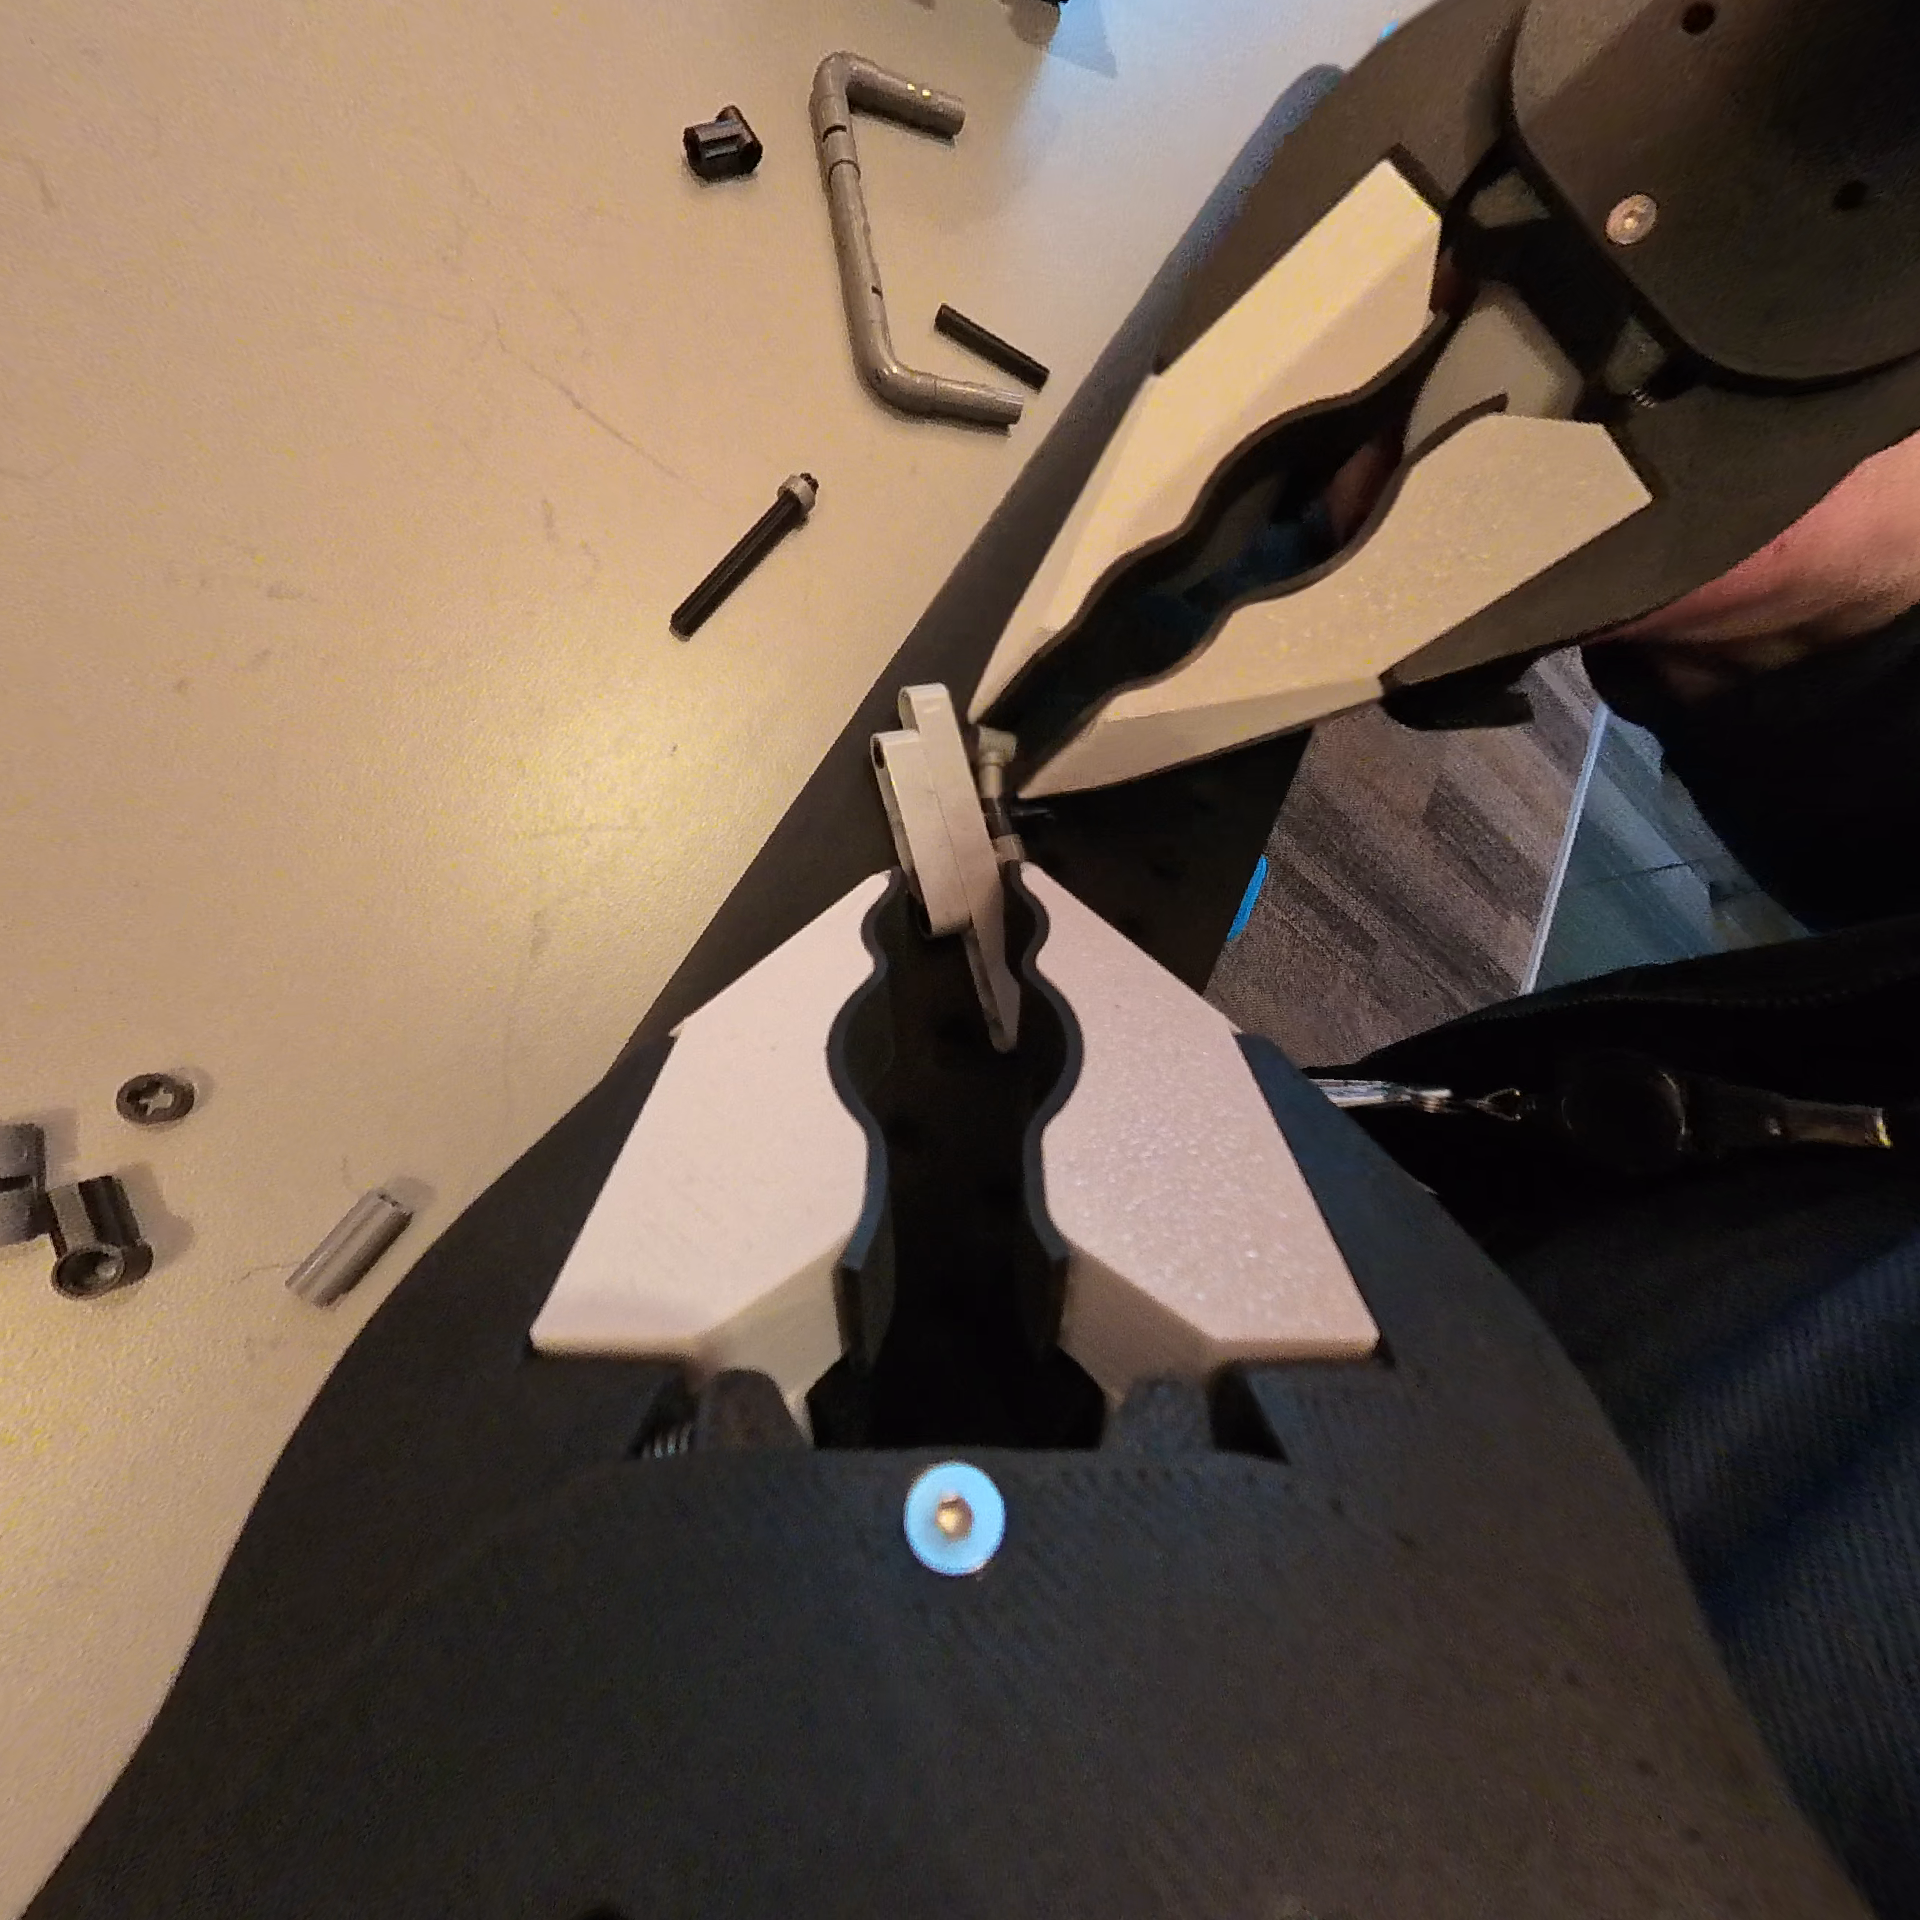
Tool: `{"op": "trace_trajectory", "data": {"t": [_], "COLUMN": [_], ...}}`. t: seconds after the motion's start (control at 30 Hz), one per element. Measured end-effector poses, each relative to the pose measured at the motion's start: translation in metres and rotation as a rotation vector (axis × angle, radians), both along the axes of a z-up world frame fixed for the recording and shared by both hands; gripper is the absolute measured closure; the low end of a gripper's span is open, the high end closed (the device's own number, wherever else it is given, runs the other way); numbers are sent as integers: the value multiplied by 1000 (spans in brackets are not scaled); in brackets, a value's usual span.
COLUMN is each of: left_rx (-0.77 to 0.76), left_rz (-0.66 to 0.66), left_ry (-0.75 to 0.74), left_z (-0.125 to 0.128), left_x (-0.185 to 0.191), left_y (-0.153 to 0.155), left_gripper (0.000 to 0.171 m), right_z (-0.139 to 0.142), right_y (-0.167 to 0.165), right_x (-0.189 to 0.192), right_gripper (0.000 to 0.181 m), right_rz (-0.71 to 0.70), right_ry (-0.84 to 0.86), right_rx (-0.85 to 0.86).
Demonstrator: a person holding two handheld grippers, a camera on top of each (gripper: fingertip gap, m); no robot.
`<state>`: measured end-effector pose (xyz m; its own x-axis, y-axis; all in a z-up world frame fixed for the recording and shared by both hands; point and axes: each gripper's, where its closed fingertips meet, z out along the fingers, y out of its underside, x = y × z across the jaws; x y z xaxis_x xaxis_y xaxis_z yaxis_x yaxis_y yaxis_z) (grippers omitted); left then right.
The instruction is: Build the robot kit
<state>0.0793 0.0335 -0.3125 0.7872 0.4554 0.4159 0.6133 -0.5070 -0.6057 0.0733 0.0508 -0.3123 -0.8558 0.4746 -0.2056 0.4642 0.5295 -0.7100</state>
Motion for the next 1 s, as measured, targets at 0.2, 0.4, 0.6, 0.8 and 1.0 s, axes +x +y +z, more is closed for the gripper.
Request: {"op": "trace_trajectory", "data": {"t": [0.2, 0.4, 0.6, 0.8, 1.0], "left_rx": [0, 0, -1, -5, -13], "left_rz": [-9, -9, 3, -1, -49], "left_ry": [5, 5, 4, 0, -13], "left_z": [0, 0, 0, 0, 1], "left_x": [1, 1, 1, 1, 1], "left_y": [0, -1, -1, -1, -2], "left_gripper": [155, 155, 155, 155, 154], "right_z": [5, 4, 0, 0, -1], "right_y": [5, -2, -2, -2, -2], "right_x": [3, 1, 6, 7, 6], "right_gripper": [165, 170, 172, 176, 176], "right_rz": [34, 154, 187, 174, 170], "right_ry": [-34, 37, 6, -1, -2], "right_rx": [-39, -30, -21, -23, -24]}}
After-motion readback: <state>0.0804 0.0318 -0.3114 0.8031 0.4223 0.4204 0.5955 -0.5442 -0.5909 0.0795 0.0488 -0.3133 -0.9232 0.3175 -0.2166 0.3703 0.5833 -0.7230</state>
